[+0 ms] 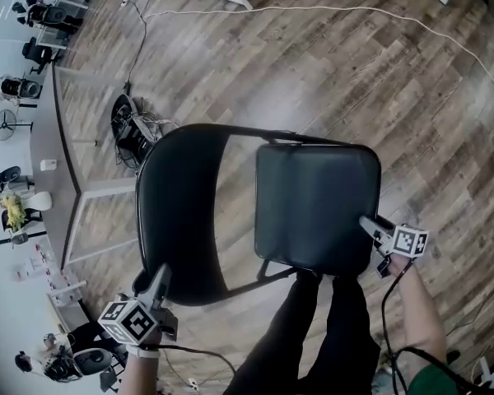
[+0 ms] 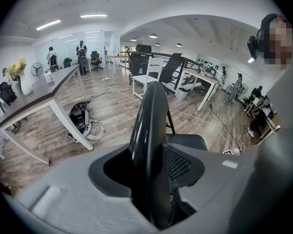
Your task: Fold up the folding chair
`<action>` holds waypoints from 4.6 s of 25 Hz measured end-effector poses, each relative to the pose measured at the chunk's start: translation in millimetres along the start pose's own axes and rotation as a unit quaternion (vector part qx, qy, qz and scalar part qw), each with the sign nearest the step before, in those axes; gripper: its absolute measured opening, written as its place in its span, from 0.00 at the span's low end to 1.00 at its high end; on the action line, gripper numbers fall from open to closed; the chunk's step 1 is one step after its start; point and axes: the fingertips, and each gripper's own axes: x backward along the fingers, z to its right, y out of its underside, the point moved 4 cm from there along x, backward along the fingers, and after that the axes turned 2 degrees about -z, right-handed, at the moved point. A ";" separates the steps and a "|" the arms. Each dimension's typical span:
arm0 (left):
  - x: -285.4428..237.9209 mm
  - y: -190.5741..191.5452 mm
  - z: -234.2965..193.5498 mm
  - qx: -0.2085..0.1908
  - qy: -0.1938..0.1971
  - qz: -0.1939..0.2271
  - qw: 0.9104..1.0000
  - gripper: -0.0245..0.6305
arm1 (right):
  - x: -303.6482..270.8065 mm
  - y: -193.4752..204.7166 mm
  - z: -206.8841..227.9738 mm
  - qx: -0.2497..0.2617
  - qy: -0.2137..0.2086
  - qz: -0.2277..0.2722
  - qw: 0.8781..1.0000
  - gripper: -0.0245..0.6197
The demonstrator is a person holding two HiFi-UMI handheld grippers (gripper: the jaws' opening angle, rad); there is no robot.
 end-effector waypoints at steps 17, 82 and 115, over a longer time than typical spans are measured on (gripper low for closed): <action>61.4 -48.9 -44.1 -0.001 -0.019 0.016 1.000 0.34 | -30.4 16.9 -172.6 0.031 0.093 -0.006 0.995 0.50; 182.1 -92.8 21.1 -0.009 0.055 0.109 0.992 0.25 | -107.5 74.9 -468.2 0.066 -0.016 -0.010 0.998 0.46; 190.5 -85.3 -1.1 -0.004 0.022 0.167 0.986 0.25 | 144.4 23.8 -688.4 0.499 -0.093 0.167 0.845 0.04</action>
